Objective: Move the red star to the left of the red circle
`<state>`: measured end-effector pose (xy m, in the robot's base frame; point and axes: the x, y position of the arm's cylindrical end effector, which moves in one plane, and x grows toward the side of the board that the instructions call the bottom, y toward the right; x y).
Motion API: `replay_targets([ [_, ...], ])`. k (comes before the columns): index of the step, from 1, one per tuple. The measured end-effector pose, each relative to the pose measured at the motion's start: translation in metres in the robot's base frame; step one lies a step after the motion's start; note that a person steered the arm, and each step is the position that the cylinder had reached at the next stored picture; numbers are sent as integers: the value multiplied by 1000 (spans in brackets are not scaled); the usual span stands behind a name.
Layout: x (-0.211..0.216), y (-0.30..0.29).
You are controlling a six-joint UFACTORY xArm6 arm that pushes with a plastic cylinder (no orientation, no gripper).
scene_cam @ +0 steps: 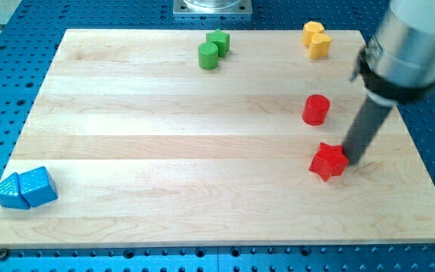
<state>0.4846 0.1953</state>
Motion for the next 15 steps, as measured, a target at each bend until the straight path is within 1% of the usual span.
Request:
replay_targets([
  [1,80,38],
  [2,107,-1],
  [3,56,-18],
  [4,-15,-10],
  [5,-7,-15],
  [6,15,-32],
  [7,10,-28],
  [8,6,5],
  [9,55,25],
  [10,100,-25],
  [11,67,-38],
  [12,-3,-39],
  [13,78,-45],
  [14,47,-67],
  [15,-6,-88],
])
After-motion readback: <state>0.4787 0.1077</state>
